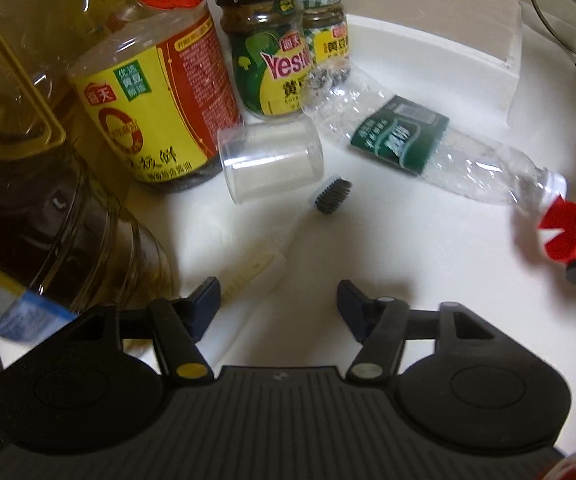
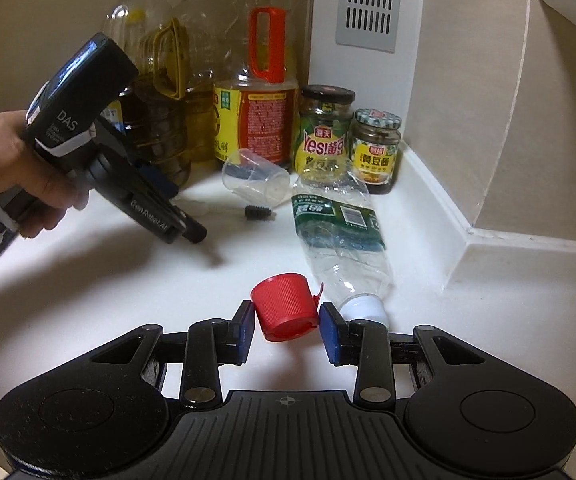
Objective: Collect trash
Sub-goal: 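Grasp the white toothbrush with the left gripper while the right gripper holds the red cap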
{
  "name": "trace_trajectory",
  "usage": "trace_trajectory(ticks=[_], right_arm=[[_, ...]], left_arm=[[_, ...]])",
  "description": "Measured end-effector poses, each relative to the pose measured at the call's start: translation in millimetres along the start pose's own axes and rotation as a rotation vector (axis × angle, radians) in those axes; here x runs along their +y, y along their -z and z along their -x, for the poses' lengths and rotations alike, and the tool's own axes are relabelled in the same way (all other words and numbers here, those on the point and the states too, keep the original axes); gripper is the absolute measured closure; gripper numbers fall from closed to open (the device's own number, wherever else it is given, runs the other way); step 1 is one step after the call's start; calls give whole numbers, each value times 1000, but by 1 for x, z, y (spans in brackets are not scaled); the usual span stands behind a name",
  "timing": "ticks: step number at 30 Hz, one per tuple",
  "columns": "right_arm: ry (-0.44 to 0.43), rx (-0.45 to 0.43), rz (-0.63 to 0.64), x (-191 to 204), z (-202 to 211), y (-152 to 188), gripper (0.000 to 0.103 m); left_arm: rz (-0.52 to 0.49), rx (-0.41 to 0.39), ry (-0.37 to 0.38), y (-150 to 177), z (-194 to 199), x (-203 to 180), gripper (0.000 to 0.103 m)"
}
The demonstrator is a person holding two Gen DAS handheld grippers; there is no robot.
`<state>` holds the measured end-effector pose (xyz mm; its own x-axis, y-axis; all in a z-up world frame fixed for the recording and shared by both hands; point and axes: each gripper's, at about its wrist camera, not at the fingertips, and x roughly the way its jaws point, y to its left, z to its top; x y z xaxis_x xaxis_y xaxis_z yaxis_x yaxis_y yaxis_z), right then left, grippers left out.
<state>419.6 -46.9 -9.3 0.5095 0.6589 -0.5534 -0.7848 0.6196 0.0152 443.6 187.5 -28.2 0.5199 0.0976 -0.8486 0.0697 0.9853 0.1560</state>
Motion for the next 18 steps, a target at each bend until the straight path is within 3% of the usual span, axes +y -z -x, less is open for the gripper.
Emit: trace_trajectory(ticks=[5,9,13,18], right_arm=[[-12,-17,-10,-7,5,3,67],[-3,-16,-35,-16,8,8,67],[13,-7,-64,-26,15,16,67],[32,4,-100,-36,22,24,67]], left_arm=[[40,18,95,14,26,-10,86],[-5,10,133,20,30,-26,85],[-72,10,121,18,20,-37,82],[-5,-1,153,14,15,-34,82]])
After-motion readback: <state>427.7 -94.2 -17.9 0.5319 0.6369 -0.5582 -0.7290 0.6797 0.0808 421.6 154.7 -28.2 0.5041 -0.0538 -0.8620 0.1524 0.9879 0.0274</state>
